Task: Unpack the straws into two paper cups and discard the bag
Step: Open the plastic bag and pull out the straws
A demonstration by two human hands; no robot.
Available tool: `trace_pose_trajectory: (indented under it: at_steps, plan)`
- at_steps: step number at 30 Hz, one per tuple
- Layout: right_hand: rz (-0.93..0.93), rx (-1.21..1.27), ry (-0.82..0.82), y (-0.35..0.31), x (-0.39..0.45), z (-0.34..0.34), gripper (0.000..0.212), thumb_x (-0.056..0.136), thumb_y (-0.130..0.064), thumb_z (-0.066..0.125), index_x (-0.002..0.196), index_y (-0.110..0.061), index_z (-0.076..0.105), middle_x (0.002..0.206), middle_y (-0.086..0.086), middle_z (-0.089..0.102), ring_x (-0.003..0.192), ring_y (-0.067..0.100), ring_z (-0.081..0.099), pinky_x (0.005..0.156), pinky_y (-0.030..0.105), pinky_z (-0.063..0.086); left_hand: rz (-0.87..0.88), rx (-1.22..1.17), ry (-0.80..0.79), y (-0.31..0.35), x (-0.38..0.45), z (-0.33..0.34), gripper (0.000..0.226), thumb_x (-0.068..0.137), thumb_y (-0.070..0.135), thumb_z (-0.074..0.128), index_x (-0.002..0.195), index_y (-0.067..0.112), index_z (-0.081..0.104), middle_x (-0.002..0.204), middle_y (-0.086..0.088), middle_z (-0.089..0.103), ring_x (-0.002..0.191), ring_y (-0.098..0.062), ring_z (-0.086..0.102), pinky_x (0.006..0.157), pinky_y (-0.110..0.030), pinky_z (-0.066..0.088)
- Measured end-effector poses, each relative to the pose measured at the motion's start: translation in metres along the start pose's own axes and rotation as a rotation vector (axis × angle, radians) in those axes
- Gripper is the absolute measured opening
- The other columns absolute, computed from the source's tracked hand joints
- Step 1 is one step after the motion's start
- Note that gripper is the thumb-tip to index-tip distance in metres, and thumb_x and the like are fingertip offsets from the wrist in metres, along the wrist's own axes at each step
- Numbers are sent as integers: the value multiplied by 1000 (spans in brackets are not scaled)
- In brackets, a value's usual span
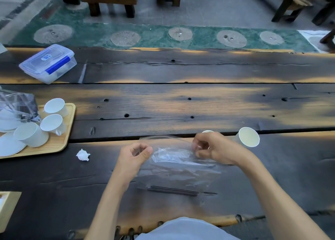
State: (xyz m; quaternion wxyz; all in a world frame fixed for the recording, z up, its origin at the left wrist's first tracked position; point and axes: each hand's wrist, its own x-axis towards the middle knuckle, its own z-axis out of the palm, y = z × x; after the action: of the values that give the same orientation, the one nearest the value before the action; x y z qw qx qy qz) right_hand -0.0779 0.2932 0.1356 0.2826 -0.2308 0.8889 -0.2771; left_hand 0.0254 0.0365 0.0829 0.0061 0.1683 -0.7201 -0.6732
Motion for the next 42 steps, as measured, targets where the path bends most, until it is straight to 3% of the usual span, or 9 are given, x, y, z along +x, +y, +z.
trace_pose_trajectory:
  at_steps: [11,18,22,26,29,32,36,39,42]
  plan:
    - [124,-118,-66,7,-18,-14,11,88,-14,59,90,-23,65,77,-10,59,61,1,46,49,10,36,0,86,40,-3,8,-5,14,88,19,69,80,8,72,55,8,64,52,0,52,52,-14,41]
    - [154,-141,40,20,-21,-25,23,88,-1,49,88,-17,67,78,-5,70,67,14,63,69,31,54,-9,56,71,-1,13,-11,16,91,16,66,78,7,69,53,7,58,48,-5,43,47,-19,33]
    - [114,-109,284,24,-19,-28,20,90,-5,56,99,-20,66,89,-7,69,82,15,65,80,37,53,42,68,4,6,11,-17,25,94,24,62,78,4,67,63,-1,62,61,-14,49,58,-24,41]
    - [-275,-18,574,-14,-15,-16,12,88,-5,60,96,-8,68,91,0,67,81,11,60,76,24,49,83,35,-56,11,15,-14,26,94,26,60,75,10,67,66,-4,61,64,-17,49,57,-23,40]
    - [-407,-102,434,-40,-3,6,22,90,-16,60,110,-8,64,110,4,64,100,13,58,89,21,45,111,41,-106,14,18,-13,26,92,28,60,74,10,68,66,-3,61,64,-16,50,57,-21,40]
    - [-232,-133,256,-50,17,9,47,92,-32,63,135,-16,51,130,-1,56,121,15,51,99,25,39,152,92,-147,19,20,-13,23,95,21,62,75,11,70,68,0,63,66,-11,53,62,-19,43]
    - [-41,23,-59,-63,32,-4,10,89,-17,68,95,-10,66,71,-8,66,65,9,65,57,16,45,189,103,-99,19,23,-14,18,90,17,65,76,8,70,72,2,67,72,-6,59,70,-15,45]
    - [-83,69,-161,-70,32,-5,5,89,-8,61,84,-6,62,59,-16,67,58,9,63,51,16,42,174,46,115,6,25,-16,12,89,17,70,92,6,71,89,-1,72,82,-3,63,76,-13,47]
    - [-109,385,-215,-76,24,-7,7,92,-5,55,85,-2,55,98,1,78,79,25,70,59,20,48,61,-197,435,-24,27,-13,21,92,17,65,111,8,66,103,2,68,97,-6,62,88,-20,48]
